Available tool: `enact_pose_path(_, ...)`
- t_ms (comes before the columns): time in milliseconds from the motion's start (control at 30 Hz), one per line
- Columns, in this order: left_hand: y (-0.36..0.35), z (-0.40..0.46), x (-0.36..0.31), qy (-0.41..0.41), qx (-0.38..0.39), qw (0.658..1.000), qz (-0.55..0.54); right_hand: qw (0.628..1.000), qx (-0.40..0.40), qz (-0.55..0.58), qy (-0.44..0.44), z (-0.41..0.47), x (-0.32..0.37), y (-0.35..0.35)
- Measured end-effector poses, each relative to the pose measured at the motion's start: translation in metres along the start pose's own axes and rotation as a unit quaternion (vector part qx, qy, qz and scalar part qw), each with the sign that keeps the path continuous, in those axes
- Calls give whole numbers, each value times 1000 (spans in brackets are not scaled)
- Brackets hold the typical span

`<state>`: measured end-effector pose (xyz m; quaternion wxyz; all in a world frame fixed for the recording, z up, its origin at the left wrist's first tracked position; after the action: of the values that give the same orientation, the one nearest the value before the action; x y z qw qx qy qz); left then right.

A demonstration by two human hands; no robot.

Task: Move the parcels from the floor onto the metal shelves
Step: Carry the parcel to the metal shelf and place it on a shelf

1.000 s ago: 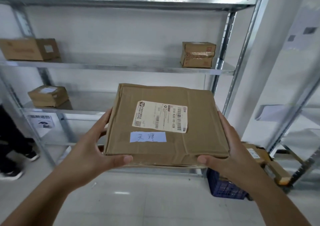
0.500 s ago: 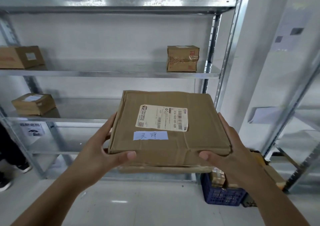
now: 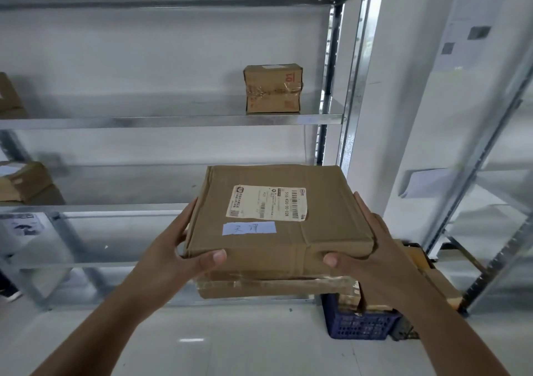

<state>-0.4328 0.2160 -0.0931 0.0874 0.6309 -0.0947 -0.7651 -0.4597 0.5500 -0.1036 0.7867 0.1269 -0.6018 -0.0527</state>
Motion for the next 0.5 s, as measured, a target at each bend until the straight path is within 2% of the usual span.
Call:
enact_pose_path(233,7,82,54,28,21,999,-15,999,21,9,-22,76,-56,-13)
enact_pose_path(400,25,149,88,47,36,998,-24,1000,23,10,-9,140,-69,-33)
enact_pose_path(500,36,187,102,41,37,998,-7,999,7,16,-34,176,-84,-44)
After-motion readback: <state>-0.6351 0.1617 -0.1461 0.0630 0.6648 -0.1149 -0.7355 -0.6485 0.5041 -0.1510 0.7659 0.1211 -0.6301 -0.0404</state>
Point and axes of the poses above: each hand's wrist, its own z-axis towards the middle knuckle, its own y-axis out of the back of the hand, x = y × z, the point moved 1 cm from there along z, towards the middle knuckle, and after that the axes turned 3 degrees about y, right-handed, at the moved point
